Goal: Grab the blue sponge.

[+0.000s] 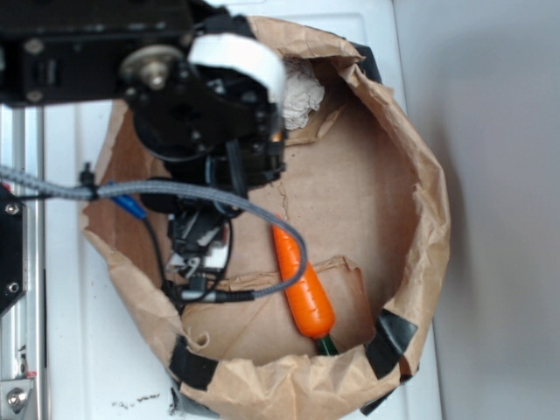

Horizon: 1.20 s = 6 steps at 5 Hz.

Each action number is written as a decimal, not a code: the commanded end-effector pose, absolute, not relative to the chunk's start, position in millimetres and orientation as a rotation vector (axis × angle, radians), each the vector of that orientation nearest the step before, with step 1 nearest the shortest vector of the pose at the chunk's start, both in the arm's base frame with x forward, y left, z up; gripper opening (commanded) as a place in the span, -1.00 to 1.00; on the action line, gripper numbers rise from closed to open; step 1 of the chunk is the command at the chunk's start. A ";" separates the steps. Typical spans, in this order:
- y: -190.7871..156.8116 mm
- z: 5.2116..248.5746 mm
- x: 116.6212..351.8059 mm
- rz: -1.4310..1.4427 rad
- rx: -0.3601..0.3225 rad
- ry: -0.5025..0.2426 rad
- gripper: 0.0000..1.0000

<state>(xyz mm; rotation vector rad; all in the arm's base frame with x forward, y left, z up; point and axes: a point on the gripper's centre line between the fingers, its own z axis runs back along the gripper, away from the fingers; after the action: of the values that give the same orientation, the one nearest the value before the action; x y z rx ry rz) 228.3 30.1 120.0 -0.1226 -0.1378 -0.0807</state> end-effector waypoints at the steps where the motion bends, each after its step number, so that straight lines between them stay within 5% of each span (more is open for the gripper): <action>1: 43.1 103.2 229.0 -0.037 -0.070 -0.122 1.00; 2: 51.6 93.3 225.1 0.143 -0.130 -0.034 1.00; 3: 54.1 75.4 228.2 0.267 -0.161 -0.040 1.00; 5: 42.5 27.9 227.1 0.323 -0.088 -0.109 1.00; 6: 40.9 23.7 228.8 0.348 -0.067 -0.127 -0.48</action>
<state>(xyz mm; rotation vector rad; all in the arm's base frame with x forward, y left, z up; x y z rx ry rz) 225.7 43.3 19.4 -0.0687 -0.1097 0.3608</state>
